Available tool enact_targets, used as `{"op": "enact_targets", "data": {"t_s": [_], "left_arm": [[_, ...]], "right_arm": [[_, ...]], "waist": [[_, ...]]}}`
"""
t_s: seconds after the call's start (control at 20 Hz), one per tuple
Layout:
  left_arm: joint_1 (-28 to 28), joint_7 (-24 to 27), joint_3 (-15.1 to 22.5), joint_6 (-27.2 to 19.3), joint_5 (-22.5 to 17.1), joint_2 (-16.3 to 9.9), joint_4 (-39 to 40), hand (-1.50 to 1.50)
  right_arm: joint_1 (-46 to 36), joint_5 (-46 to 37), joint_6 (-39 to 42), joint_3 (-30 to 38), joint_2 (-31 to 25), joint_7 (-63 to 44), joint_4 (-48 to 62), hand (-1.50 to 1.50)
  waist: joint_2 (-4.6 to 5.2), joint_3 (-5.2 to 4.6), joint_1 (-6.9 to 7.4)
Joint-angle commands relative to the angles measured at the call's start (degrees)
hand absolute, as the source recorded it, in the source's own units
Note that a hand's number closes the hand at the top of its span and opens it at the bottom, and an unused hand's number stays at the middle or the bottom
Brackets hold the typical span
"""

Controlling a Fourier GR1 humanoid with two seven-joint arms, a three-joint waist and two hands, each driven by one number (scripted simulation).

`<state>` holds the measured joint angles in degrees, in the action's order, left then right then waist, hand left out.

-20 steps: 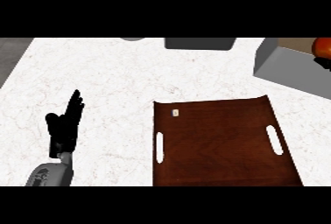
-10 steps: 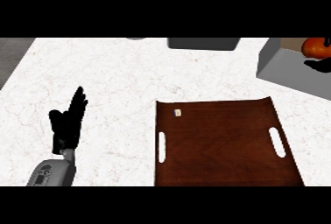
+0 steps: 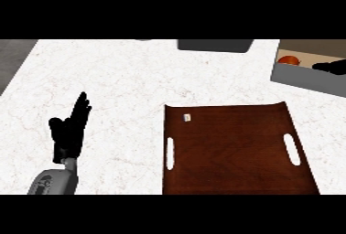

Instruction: Pick the tomato from the tray and place it in the cardboard box

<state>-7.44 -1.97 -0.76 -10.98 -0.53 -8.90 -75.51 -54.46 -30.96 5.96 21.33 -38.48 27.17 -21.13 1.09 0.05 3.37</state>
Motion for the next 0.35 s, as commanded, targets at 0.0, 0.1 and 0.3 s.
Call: {"op": "enact_targets", "data": {"t_s": [0.0,0.1,0.3], "left_arm": [[-1.38,-0.96,-1.05,-0.69,-0.09,-0.42,0.25,0.0],[-1.33,-1.24,-0.29,0.04,0.05,-0.43,-0.2,0.0],[-2.0,1.33,-0.98,-1.59,0.48,1.32,3.6,0.0]], "right_arm": [[-0.25,6.75,5.6,6.19,-1.13,6.13,3.69,-1.5],[-2.31,9.42,10.36,8.94,-3.84,4.92,6.07,-1.5],[-1.24,11.88,11.51,11.92,-6.43,4.55,9.01,-1.5]], "waist": [[0.11,0.23,-0.89],[0.37,0.28,-0.2],[0.23,0.13,-1.11]]}}
